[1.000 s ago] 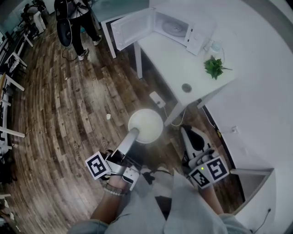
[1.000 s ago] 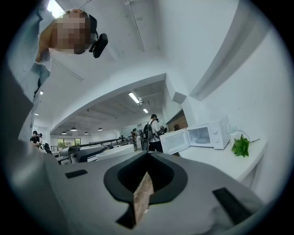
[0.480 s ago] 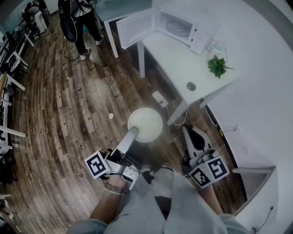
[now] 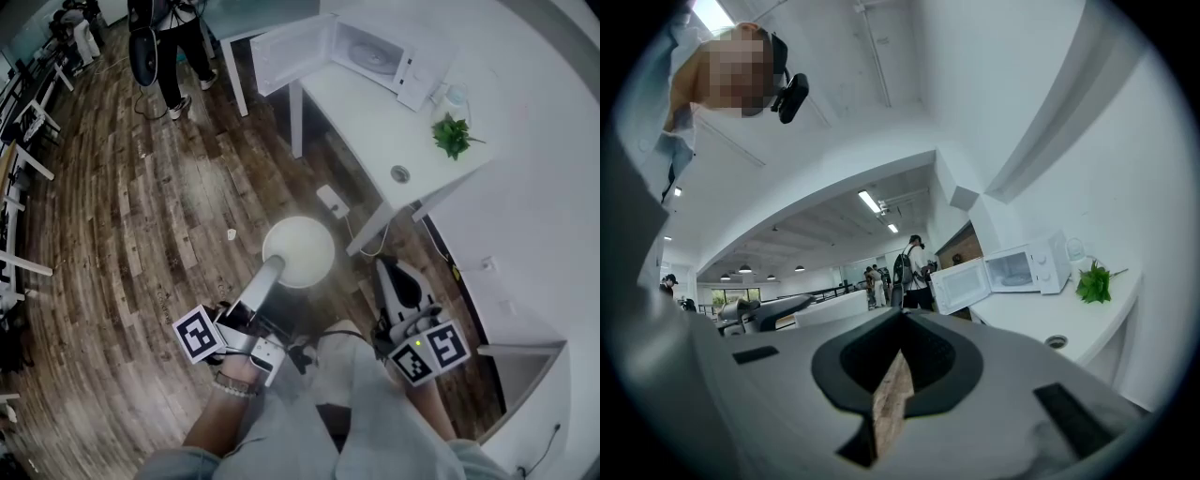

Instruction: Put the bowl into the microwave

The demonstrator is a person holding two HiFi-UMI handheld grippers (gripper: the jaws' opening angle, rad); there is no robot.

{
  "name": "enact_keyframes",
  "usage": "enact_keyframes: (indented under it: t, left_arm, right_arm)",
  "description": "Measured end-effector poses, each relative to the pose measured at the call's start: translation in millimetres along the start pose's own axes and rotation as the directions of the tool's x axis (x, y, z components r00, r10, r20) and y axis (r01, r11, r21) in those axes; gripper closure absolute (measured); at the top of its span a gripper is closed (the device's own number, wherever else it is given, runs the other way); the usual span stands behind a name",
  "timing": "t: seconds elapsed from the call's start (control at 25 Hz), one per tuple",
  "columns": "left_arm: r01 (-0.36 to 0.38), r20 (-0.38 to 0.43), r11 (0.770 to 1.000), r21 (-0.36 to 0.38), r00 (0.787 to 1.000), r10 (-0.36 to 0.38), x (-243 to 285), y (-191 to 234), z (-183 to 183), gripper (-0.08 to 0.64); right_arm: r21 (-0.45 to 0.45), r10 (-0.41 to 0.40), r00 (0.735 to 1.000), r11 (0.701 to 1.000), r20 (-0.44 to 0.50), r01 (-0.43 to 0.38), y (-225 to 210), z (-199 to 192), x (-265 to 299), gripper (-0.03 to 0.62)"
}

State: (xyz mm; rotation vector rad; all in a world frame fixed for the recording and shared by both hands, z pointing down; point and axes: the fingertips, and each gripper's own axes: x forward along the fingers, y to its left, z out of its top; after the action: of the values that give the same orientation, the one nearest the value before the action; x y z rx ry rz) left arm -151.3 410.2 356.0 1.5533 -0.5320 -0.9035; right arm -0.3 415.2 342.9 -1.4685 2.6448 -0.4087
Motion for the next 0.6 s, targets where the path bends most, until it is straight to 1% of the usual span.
enact_keyframes:
  t: [0.24, 0.6]
  left_arm:
    - [0.002, 0.021, 1.000, 0.011, 1.000, -0.002, 1.5, 0.5, 11.2, 0.326]
    - [-0.002, 0.062, 1.000, 0.018, 0.998, 0.001, 24.4, 8.2, 31.7, 0.327]
  right_arm:
    - [0.007, 0.016, 1.000, 1.000, -0.011, -0.016, -1.6, -3.4, 9.4, 0.591]
    - [-0.005, 0.090, 0.995, 0.996, -0.044, -0.090, -15.6, -4.2, 46.8, 0.591]
